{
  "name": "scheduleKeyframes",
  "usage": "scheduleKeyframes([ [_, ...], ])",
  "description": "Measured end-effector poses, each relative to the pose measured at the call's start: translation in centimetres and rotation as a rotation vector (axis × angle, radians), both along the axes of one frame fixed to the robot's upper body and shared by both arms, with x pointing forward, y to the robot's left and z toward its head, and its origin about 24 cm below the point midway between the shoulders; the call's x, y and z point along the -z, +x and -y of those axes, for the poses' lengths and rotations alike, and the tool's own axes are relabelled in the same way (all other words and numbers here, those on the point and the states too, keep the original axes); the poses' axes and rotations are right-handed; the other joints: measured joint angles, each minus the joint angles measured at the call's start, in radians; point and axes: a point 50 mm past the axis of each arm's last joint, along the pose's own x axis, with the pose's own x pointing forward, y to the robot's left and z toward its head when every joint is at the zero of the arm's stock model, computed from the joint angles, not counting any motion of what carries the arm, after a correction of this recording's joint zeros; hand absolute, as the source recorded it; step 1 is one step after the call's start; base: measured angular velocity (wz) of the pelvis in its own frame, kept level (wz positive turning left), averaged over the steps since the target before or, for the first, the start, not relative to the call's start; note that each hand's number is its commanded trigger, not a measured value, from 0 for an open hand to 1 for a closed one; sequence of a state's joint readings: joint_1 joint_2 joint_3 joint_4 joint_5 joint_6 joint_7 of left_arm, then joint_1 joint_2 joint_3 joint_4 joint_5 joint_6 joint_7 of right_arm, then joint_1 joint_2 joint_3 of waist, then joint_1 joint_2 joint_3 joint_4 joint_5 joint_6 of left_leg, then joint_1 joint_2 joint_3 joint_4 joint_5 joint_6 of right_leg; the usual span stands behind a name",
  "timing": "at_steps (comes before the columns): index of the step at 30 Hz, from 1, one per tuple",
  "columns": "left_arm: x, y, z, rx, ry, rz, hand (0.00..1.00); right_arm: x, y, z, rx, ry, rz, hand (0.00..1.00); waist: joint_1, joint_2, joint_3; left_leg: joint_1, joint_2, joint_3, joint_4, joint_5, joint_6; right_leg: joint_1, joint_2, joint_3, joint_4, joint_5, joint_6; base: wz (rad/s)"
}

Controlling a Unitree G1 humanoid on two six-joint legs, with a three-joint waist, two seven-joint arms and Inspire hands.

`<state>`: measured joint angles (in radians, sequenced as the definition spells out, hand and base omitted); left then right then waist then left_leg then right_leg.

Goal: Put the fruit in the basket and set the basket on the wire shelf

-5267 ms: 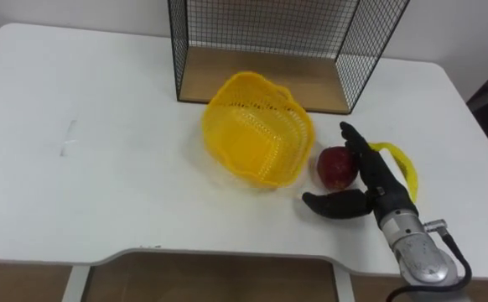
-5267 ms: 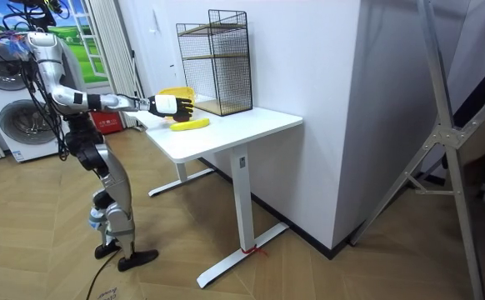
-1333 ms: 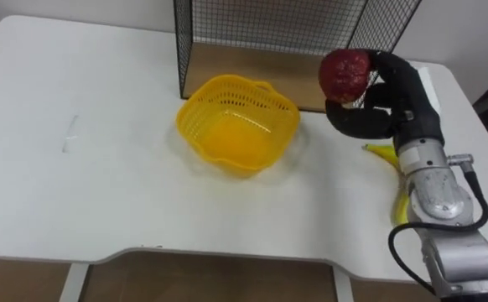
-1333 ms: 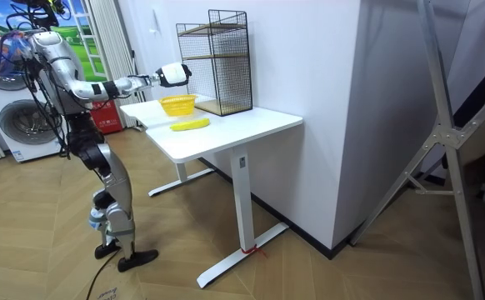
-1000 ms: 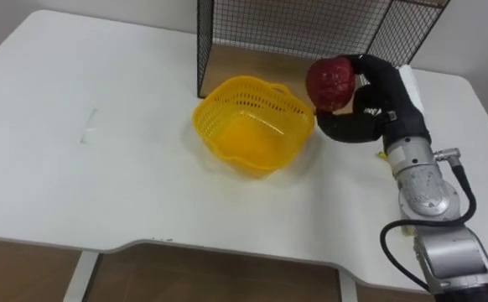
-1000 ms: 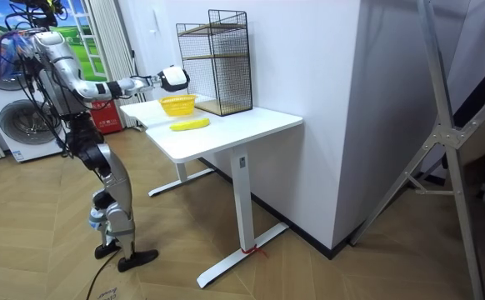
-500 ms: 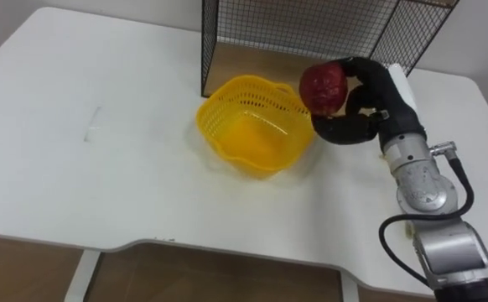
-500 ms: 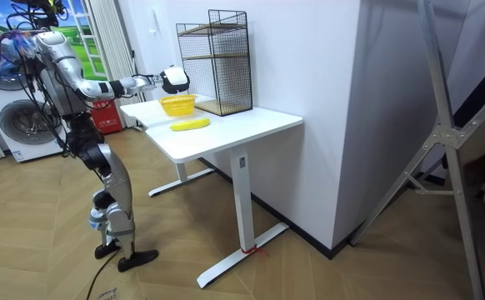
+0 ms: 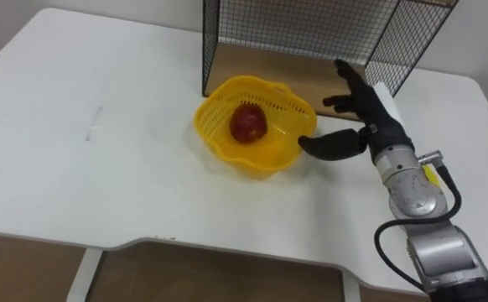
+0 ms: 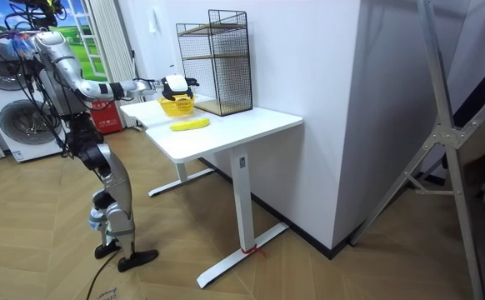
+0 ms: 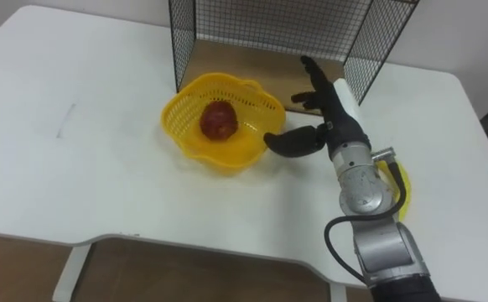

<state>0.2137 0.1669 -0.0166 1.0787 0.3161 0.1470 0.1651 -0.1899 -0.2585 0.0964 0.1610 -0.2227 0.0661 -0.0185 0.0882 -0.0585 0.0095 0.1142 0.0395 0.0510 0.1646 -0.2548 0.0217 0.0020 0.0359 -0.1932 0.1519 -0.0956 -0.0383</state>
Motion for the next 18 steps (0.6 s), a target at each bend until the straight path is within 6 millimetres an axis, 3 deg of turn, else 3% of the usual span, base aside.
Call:
scheduleKeyframes([
  [11, -0.1, 0.3, 0.0, 0.001, 0.001, 0.012, 0.0, 0.0, 0.0, 0.0, 0.0, 0.007, 0.0, 0.0, 0.0, 0.002, -0.0042, 0.0, 0.0, 0.0, 0.003, 0.0, 0.0, 0.0, -0.001, -0.001, 0.0, 0.0, 0.0, 0.0],
  [18, -0.1, 0.2, -0.1, 0.0, 0.002, 0.014, 0.0, -0.5, 0.1, 1.0, 0.058, 0.15, 0.02, 0.0, -0.014, 0.0, -0.0084, 0.002, 0.001, -0.003, 0.006, 0.001, 0.001, 0.007, -0.013, -0.006, 0.0, 0.0, 0.0, 0.03],
])
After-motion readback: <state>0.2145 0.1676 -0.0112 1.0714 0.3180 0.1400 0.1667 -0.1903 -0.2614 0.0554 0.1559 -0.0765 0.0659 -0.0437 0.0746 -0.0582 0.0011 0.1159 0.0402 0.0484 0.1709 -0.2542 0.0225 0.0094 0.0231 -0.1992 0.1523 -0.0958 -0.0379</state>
